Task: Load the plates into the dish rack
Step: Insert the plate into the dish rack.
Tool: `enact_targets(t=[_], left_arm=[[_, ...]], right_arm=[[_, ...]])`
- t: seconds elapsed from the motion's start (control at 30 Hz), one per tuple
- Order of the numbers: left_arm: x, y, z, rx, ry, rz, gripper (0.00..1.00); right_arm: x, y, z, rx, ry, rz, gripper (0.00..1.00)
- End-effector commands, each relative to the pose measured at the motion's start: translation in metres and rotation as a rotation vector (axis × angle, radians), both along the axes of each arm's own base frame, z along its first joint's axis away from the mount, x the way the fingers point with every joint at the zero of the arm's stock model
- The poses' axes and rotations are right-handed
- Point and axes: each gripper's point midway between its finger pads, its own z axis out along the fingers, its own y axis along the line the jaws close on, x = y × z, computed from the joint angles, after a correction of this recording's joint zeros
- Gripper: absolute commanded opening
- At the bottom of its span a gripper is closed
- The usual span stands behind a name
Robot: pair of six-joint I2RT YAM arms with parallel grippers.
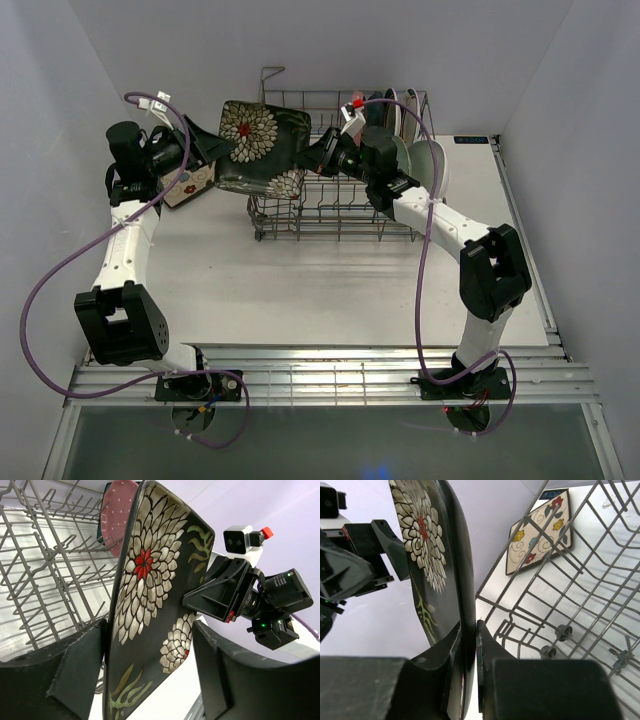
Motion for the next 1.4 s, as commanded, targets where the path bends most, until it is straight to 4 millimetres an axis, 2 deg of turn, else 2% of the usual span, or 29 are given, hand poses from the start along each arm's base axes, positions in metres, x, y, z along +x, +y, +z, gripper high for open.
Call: enact_targets(t=[0.0,0.13,0.4,0.43,0.5,0.57,0.77,0.87,1.0,1.17,1.23,1.27,1.37], left_arm=[[-0.025,-0.008,0.057,0.038,-0.168,-0.03,0.81],[-0.024,-0.004,0.065,0.064,-0.206,0.003,0.87],[-0.024,0.007,0.064,0.124,-0.214,0.094,0.98],[-0.024,0.009,0.063,0.128,-0.207,0.104,0.98],[-0.022,0.011,0.062,0.146,-0.209,0.12,0.98],[-0.021,0.014,0.058,0.162,-0.205,0.133,0.98],[-0.023,0.022,0.053,0.203,-0.223,0.186,0.98],[-0.023,0.026,0.045,0.229,-0.229,0.208,0.98],[-0.02,0.032,0.023,0.269,-0.192,0.231,0.98],[-0.012,0.044,-0.002,0.293,-0.115,0.243,0.98],[-0.012,0.051,-0.004,0.294,-0.122,0.258,0.98],[-0.012,0.054,-0.011,0.292,-0.11,0.265,0.98],[-0.014,0.061,-0.016,0.286,-0.111,0.279,0.98]], right_arm=[[0.003,-0.017,0.084,0.099,-0.188,-0.081,0.08],[0.002,-0.029,0.095,0.095,-0.218,-0.117,0.08],[-0.008,-0.055,0.114,0.068,-0.276,-0.187,0.08],[-0.007,-0.058,0.11,0.05,-0.27,-0.196,0.08],[-0.01,-0.069,0.119,0.042,-0.299,-0.235,0.08],[-0.01,-0.077,0.117,0.017,-0.301,-0.268,0.08],[-0.016,-0.105,0.13,-0.06,-0.359,-0.373,0.08],[-0.019,-0.118,0.136,-0.102,-0.384,-0.417,0.08],[-0.019,-0.139,0.148,-0.164,-0.416,-0.506,0.08],[-0.016,-0.161,0.142,-0.284,-0.409,-0.592,0.08],[-0.017,-0.17,0.148,-0.314,-0.427,-0.624,0.08],[-0.017,-0.176,0.141,-0.356,-0.405,-0.638,0.08],[-0.018,-0.189,0.141,-0.43,-0.403,-0.678,0.08]])
